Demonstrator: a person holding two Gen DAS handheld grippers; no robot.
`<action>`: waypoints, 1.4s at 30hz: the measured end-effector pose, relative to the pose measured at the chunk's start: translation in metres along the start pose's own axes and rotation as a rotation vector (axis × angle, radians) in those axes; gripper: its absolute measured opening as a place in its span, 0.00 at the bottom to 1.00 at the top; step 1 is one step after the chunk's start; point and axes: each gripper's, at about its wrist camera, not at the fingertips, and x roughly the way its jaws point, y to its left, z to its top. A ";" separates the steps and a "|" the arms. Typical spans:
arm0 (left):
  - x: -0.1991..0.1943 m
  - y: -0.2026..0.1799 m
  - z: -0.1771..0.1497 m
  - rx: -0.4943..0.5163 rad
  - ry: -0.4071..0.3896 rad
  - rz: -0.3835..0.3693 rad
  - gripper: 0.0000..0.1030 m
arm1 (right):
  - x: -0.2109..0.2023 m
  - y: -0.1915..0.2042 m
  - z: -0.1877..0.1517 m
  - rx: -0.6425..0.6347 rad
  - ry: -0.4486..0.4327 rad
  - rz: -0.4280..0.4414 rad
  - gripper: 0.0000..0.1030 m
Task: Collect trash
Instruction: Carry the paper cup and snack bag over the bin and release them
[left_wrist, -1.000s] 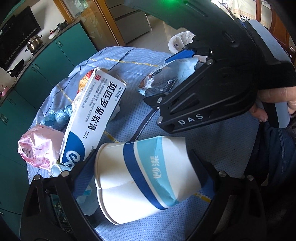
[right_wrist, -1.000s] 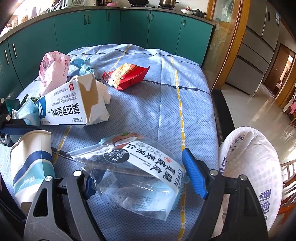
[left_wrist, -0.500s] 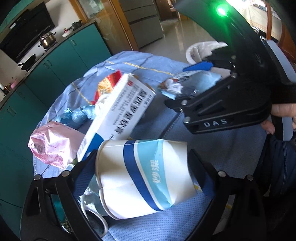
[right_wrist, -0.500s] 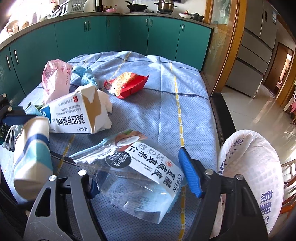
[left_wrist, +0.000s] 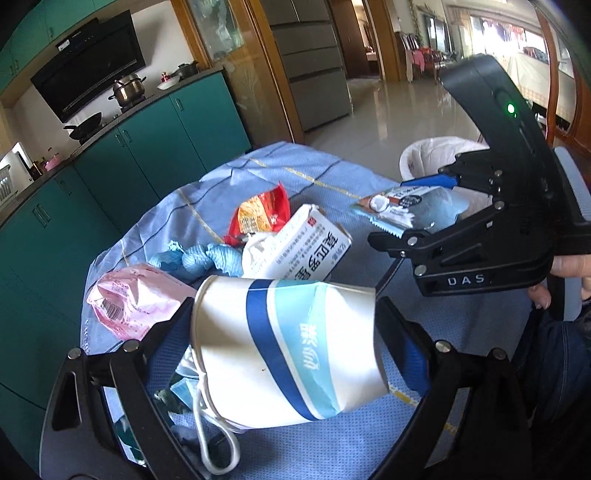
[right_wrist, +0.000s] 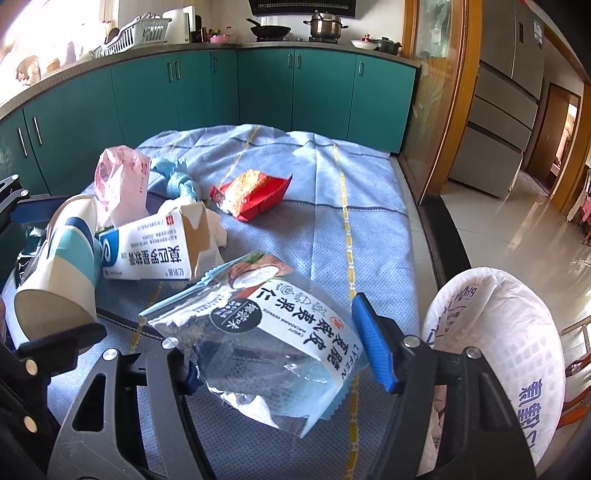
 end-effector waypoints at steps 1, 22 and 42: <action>-0.001 0.000 0.001 0.000 -0.011 0.007 0.92 | -0.001 -0.001 0.001 0.002 -0.004 -0.002 0.66; 0.015 -0.009 0.063 -0.234 -0.128 -0.114 0.92 | -0.078 -0.158 -0.016 0.325 -0.126 -0.295 0.66; 0.121 -0.183 0.133 -0.124 -0.030 -0.315 0.93 | -0.091 -0.231 -0.054 0.540 -0.091 -0.351 0.66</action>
